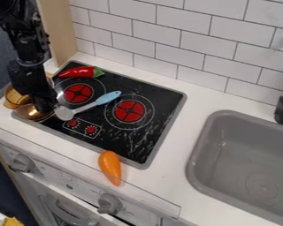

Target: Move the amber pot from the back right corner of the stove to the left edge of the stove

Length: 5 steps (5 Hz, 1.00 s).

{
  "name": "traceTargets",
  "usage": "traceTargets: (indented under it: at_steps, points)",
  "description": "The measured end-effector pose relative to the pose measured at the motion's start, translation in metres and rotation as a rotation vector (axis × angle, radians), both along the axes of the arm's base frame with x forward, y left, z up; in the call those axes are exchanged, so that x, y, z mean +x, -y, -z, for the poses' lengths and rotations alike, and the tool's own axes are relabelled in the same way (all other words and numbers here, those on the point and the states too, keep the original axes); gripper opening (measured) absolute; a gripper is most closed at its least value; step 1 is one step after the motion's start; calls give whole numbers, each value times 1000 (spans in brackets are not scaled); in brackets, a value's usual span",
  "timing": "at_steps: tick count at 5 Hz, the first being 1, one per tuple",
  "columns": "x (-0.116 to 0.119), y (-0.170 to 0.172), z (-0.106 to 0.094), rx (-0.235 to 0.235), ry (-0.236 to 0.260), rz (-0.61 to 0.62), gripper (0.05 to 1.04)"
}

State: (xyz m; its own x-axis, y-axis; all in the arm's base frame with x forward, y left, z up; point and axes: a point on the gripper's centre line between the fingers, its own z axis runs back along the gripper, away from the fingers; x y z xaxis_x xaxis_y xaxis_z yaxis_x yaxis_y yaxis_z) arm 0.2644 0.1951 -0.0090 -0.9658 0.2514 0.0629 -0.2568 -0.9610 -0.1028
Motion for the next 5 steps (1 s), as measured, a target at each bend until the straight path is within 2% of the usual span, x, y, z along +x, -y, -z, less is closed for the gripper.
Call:
traceTargets:
  at_steps: [2,3,4,5]
  points:
    - [3,11,1,-19,-7,46,884]
    - [8,17,-13,-18,30,67,1019]
    - [12,20,-34,1,75,63,1011]
    - [13,25,-59,41,132,49,1007]
